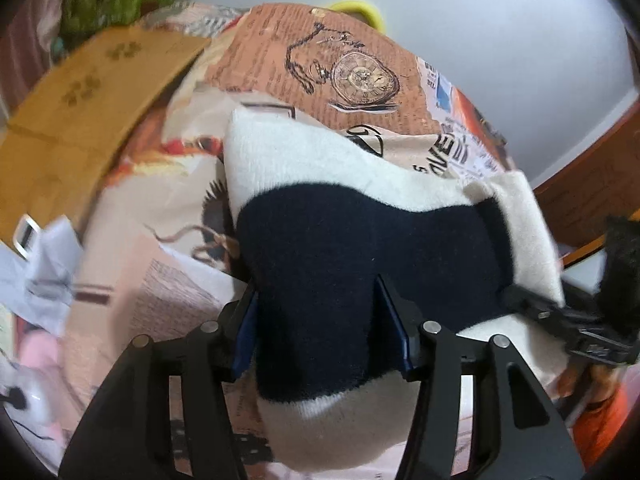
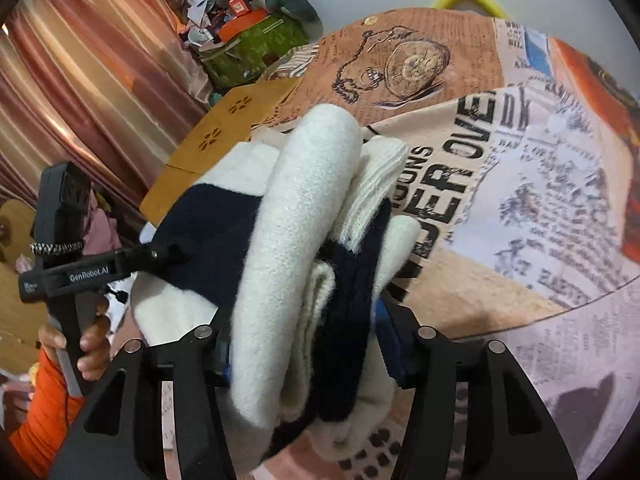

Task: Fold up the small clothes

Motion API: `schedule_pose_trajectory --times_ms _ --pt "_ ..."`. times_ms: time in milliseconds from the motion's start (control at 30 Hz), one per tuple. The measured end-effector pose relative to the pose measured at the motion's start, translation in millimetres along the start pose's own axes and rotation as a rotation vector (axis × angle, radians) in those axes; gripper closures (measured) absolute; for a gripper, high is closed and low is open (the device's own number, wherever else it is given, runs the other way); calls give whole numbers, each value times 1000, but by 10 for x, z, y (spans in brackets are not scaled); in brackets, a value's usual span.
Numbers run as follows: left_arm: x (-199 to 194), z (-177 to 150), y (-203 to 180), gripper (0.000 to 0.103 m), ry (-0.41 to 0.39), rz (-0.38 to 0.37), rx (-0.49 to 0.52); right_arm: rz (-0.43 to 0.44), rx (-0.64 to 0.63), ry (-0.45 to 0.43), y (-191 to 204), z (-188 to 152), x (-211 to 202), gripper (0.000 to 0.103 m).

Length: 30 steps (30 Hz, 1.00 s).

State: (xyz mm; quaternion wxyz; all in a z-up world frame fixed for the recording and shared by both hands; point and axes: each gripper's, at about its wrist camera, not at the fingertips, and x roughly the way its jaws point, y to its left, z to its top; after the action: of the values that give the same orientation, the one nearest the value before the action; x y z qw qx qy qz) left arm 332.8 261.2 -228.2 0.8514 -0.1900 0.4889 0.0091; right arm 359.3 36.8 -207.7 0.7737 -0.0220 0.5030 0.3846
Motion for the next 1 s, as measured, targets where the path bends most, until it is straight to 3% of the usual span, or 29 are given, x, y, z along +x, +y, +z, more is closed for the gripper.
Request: schedule_pose_trajectory --times_ms 133,300,333,367,400,467,567,667,833,1000 --pt "-270 31 -134 49 -100 102 96 -113 -132 -125 215 29 -366 49" --pt "-595 88 -266 49 -192 87 145 -82 -208 -224 462 210 -566 49" --pt "-619 92 -272 49 -195 74 141 -63 -216 -225 511 252 -547 50" --pt "-606 101 -282 49 -193 64 137 -36 -222 -215 553 287 -493 55" --pt "-580 102 -291 49 -184 58 135 -23 -225 -207 579 304 -426 68" --pt "-491 98 -313 49 -164 66 126 -24 -216 -166 574 286 -237 76" --pt "-250 63 -332 49 -99 46 115 -40 -173 -86 470 208 69 76" --pt "34 -66 -399 49 -48 124 171 -89 -198 -8 343 40 268 76" --pt "121 -321 -634 44 -96 257 331 -41 -210 -41 203 -127 109 76" --pt "60 -393 -548 39 -94 242 285 -71 -254 -64 194 -323 -50 76"
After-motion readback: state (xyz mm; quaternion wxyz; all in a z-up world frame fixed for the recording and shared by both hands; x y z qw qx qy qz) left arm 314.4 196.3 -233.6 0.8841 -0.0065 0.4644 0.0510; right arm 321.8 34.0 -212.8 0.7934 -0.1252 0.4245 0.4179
